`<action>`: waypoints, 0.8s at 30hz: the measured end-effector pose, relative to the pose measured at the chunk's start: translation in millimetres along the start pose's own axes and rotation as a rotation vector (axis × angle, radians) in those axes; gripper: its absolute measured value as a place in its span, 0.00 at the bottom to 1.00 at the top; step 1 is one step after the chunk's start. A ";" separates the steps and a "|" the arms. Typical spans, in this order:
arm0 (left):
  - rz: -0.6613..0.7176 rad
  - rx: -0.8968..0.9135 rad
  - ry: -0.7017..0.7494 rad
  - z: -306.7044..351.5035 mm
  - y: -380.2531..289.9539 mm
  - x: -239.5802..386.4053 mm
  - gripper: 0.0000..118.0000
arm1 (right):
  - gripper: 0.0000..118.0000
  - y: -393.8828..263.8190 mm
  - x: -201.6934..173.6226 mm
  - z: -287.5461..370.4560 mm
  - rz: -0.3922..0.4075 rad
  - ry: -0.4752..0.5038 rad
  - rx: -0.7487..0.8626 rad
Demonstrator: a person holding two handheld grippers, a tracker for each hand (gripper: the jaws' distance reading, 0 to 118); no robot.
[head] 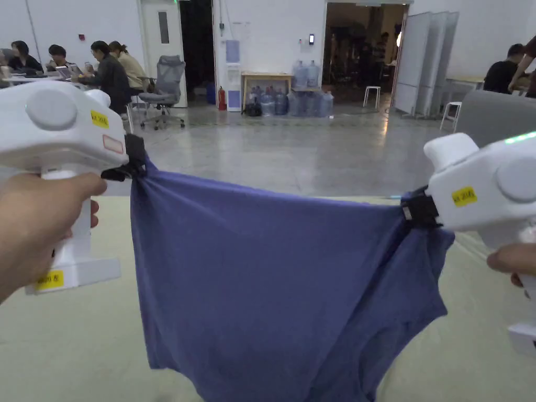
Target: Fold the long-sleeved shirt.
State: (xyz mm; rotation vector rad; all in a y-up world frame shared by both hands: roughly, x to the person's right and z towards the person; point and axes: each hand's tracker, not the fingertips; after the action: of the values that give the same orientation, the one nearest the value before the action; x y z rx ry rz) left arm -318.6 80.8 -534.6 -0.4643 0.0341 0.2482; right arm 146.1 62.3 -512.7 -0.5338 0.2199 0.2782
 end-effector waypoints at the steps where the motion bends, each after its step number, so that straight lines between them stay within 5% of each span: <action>1: 0.011 0.026 0.005 2.6 20.1 0.9 0.01 | 0.05 27.2 2.7 0.3 0.021 -0.023 0.025; 11: 0.040 0.218 0.035 1.7 151.3 30.7 0.01 | 0.05 200.7 18.4 -3.6 0.251 -0.299 0.174; 16: 0.074 0.244 0.013 -7.2 171.3 40.9 0.00 | 0.05 236.0 26.0 -5.4 0.263 -0.384 0.223; 20: 0.051 0.246 0.023 -25.5 168.9 40.7 0.01 | 0.05 232.1 22.9 -22.4 0.309 -0.403 0.232; 24: -0.029 0.182 0.050 -55.3 132.1 26.2 0.01 | 0.05 196.5 25.8 -84.1 0.330 -0.319 0.146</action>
State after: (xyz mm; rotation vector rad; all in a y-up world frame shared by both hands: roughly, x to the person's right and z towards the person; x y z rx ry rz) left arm -324.3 176.3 -644.3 -0.2901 0.0979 0.2026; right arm 97.0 185.3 -682.5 -0.3008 0.0162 0.6569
